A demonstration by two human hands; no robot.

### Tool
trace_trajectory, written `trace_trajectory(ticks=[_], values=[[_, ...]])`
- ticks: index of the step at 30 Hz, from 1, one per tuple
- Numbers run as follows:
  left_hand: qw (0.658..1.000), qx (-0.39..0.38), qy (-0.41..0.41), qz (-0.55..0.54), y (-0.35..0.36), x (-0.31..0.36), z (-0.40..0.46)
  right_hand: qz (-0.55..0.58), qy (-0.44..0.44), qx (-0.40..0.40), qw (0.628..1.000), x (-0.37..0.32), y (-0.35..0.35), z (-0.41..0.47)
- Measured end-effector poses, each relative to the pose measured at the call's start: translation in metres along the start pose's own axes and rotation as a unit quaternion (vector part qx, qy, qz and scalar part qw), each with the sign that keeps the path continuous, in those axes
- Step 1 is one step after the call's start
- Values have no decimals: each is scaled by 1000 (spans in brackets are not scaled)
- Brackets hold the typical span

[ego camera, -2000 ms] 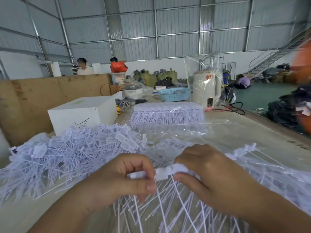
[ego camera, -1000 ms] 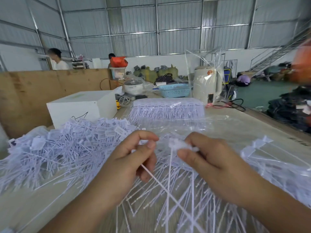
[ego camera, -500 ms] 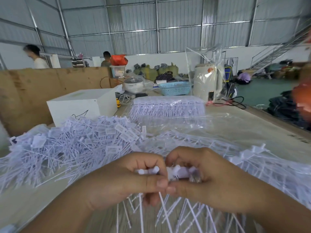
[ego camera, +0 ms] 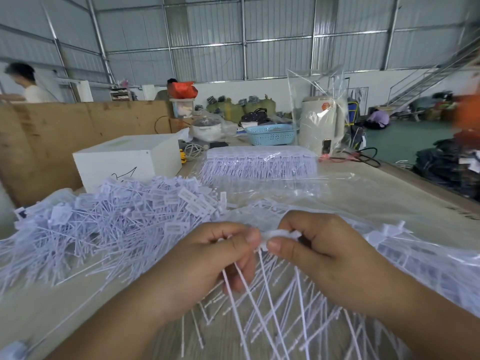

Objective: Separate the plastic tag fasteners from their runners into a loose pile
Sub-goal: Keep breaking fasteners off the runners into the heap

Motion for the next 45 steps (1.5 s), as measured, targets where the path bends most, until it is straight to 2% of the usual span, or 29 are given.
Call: trace_trajectory(ticks=[3, 7, 9, 12, 14, 15, 18, 21, 23, 25, 27, 30, 34, 35, 37, 39, 40, 42, 45], values=[[993, 78, 46, -70, -1, 2, 1, -10, -7, 75, 997, -5, 0, -1], [982, 176, 69, 3, 0, 5, -3, -25, -4, 123, 992, -9, 3, -3], [972, 218, 84, -3, 0, 7, -4, -35, 4, 143, 989, -11, 3, -3], [945, 287, 106, -112, -18, 8, -9, 32, 33, 200, 979, -6, -14, -6], [943, 256, 110, -183, -30, 12, -10, 108, 28, 209, 972, -2, -29, -9], [955, 221, 99, -169, -32, 13, -9, 126, 23, 180, 975, -2, -31, -9], [992, 78, 53, -80, -19, 9, -4, 150, 1, 21, 988, -4, -11, -4], [993, -110, 22, -36, 5, 5, -3, 157, -25, -102, 982, -10, 14, -3], [988, -151, 9, -12, 7, 6, -5, 150, -23, -121, 981, -10, 18, -3], [986, -169, -1, -7, 6, 7, -7, 152, -19, -107, 982, -8, 15, -4], [985, -172, -3, 6, 5, 7, -8, 151, -18, -101, 983, -7, 13, -5], [992, -116, 3, 44, 1, 6, -5, 130, -20, -104, 986, -7, 13, -4], [998, -60, -9, 22, -7, 3, -4, 76, 3, -153, 985, -3, 10, -3], [998, -66, -14, 6, -7, 3, -5, 73, 9, -155, 985, -1, 9, -3], [991, -130, -27, -17, 1, 3, -7, 67, 16, -145, 987, 3, 4, -3], [979, -198, -43, 6, 14, 2, -9, 55, 18, -150, 987, 6, 5, -3], [977, -209, -45, 27, 18, 1, -8, 55, 18, -155, 986, 6, 6, -3], [984, -165, -32, 56, 18, 0, -4, 72, 20, -145, 987, 4, 8, -3], [999, -8, 25, 35, 9, 2, 2, 80, 23, -69, 994, 3, 2, -1]])
Point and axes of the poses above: each hand's wrist, its own z-axis towards the middle knuckle, its own y-axis out of the palm, x = y × z, the point moved 6 cm from there along z, towards the middle knuckle, and after that the axes turned 10 degrees about -x, right-handed, at the moved point
